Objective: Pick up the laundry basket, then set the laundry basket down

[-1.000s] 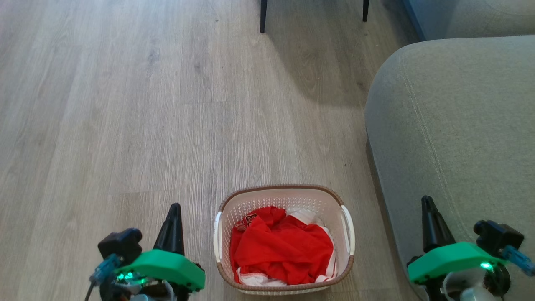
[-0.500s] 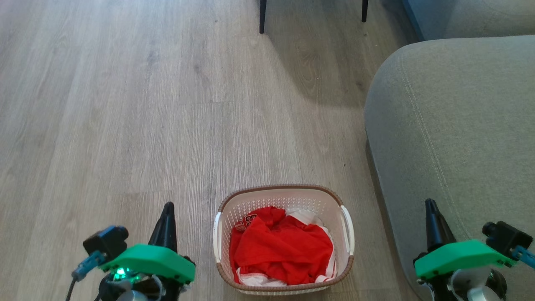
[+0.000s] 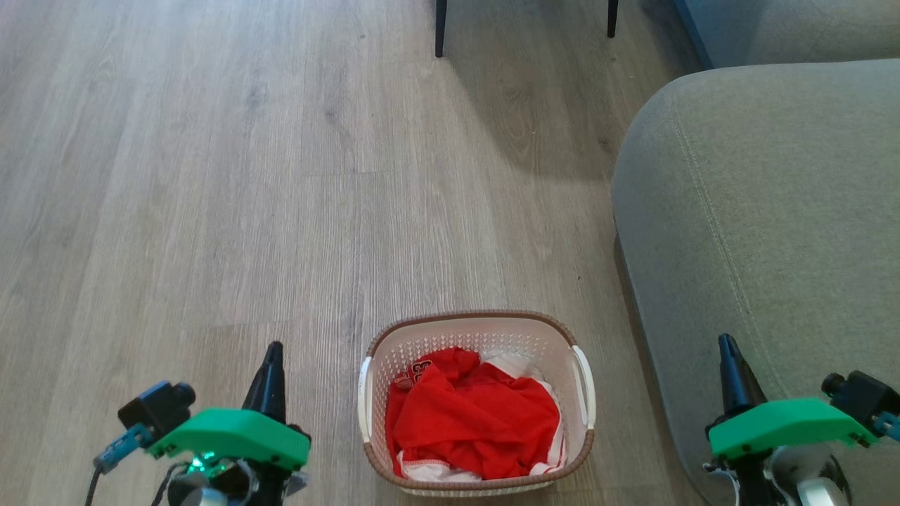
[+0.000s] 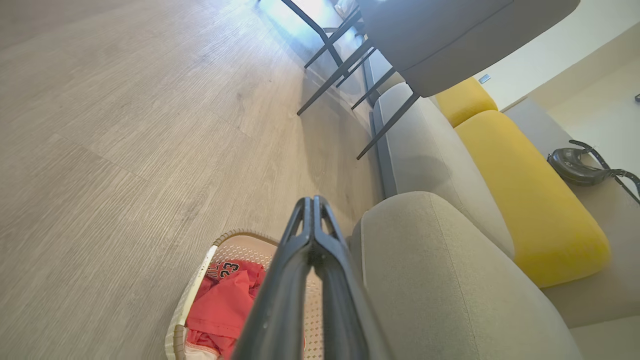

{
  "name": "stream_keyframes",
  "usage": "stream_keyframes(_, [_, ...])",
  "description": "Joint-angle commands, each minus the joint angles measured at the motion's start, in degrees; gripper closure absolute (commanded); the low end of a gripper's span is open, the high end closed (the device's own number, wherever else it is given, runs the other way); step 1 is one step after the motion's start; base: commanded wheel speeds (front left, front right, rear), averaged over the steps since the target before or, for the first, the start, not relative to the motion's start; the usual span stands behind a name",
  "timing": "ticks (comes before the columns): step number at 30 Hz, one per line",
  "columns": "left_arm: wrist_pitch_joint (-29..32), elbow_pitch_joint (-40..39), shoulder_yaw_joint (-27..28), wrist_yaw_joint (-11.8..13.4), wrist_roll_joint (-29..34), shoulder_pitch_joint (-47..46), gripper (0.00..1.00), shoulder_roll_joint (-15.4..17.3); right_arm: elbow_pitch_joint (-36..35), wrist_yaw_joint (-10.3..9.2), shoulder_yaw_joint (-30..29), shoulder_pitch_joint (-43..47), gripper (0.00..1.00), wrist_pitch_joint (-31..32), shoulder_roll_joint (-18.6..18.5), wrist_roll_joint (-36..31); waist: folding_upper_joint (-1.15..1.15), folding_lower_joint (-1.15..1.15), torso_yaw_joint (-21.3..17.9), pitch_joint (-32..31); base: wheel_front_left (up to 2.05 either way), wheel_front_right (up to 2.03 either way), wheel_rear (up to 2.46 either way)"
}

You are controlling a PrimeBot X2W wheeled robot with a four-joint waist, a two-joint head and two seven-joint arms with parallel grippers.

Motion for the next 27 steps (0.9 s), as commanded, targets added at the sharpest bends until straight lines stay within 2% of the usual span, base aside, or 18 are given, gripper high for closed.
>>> stream_keyframes(1, [0.5, -1.55, 1.96, -0.56, -1.85, -3.39, 1.0, 0.78, -1.5, 0.17, -0.13, -3.15, 1.0, 0.54, -1.12, 1.98, 0.0, 0.0, -0.01, -0.01, 0.0, 0.0, 0.0])
stream_keyframes(27, [4.67, -0.23, 6.78, -3.58, -17.31, -4.67, 1.0, 1.01, 0.03, 0.26, -2.01, -4.65, 1.0, 4.67, -1.29, 17.51, 0.0, 0.0, -0.22, -0.13, 0.0, 0.0, 0.0])
